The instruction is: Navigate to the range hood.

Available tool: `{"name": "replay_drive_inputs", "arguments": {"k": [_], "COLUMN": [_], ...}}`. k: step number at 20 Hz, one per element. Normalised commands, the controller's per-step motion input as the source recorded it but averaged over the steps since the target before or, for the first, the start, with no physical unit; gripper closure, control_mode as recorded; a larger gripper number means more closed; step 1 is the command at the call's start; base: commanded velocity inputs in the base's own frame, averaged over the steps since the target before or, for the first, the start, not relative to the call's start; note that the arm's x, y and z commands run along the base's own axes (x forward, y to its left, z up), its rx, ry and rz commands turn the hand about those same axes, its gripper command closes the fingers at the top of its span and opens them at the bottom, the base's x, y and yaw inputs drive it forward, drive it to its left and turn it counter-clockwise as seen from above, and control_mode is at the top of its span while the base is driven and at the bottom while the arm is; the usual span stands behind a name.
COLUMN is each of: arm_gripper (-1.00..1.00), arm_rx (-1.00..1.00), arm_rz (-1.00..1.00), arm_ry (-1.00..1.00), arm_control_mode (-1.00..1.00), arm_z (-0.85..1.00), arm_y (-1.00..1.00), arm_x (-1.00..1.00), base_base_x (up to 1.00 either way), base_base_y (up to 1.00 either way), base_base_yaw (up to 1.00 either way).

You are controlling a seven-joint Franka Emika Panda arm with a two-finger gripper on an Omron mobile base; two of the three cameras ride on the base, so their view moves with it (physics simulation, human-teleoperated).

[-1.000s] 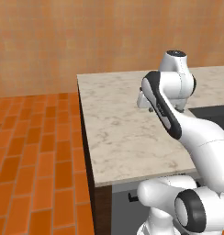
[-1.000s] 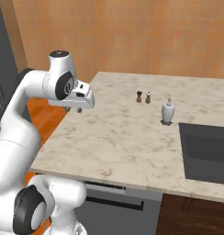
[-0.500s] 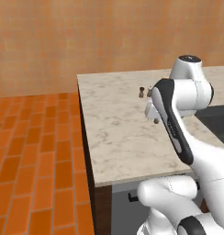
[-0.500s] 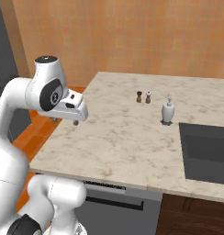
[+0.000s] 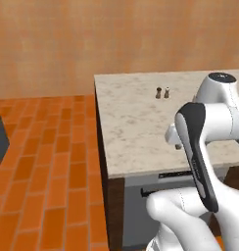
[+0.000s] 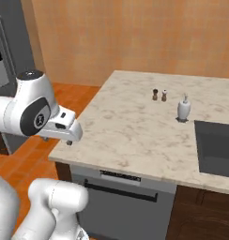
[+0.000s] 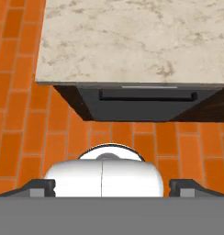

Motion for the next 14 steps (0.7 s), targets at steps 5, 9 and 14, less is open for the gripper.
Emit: {"name": "replay_drive_inputs", "arguments": {"k": [5, 9, 14], "arm_gripper": [-1.0, -1.0, -1.0], "arm_rx": [0.0, 0.0, 0.0], "arm_rz": [0.0, 0.0, 0.0], "arm_ry": [0.0, 0.0, 0.0], "arm_control_mode": [1.0, 1.0, 1.0], "arm_z": [0.0, 0.0, 0.0], "arm_y": [0.0, 0.0, 0.0], "arm_x": [0.0, 0.0, 0.0], "base_base_x": [-0.31, -0.01, -0.11], "base_base_y": [0.29, 0.04, 0.0], "base_base_yaw": [0.8, 1.0, 1.0]}}
